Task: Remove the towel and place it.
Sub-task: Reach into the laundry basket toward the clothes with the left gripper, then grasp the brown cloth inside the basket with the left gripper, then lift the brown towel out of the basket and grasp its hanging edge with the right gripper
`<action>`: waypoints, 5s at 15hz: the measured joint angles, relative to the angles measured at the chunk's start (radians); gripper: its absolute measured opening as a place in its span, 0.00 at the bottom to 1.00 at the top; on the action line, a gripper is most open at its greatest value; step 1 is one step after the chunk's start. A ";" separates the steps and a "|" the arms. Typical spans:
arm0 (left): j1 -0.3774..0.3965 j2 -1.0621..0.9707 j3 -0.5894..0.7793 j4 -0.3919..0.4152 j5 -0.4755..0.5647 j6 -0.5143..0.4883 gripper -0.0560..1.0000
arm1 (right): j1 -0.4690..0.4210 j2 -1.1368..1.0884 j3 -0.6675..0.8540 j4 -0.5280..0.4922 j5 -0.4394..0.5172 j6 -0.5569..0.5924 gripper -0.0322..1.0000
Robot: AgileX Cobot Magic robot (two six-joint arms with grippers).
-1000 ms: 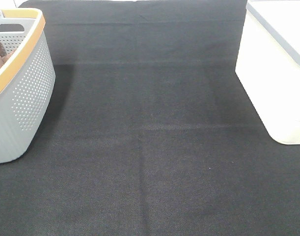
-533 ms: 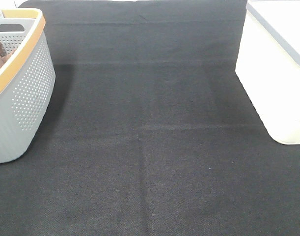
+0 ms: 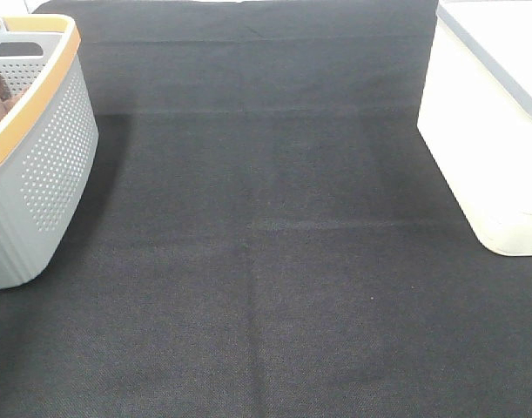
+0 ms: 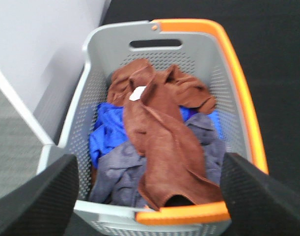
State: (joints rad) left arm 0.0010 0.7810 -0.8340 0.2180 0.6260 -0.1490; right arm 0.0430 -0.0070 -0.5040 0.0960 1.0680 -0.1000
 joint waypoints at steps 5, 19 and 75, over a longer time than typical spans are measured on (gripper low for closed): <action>0.000 0.440 -0.319 0.136 0.167 -0.137 0.77 | 0.000 0.000 0.000 0.000 0.000 0.000 0.72; 0.000 1.229 -1.107 0.164 0.501 -0.139 0.71 | 0.000 0.000 0.000 0.000 0.000 0.000 0.72; -0.510 0.990 -1.122 -0.836 -0.203 0.391 0.05 | 0.112 0.912 -0.289 0.753 -0.254 -0.708 0.69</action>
State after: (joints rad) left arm -0.5090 1.7710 -1.9560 -0.6180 0.4230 0.2420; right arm 0.1550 0.9050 -0.7930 0.8490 0.8140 -0.8080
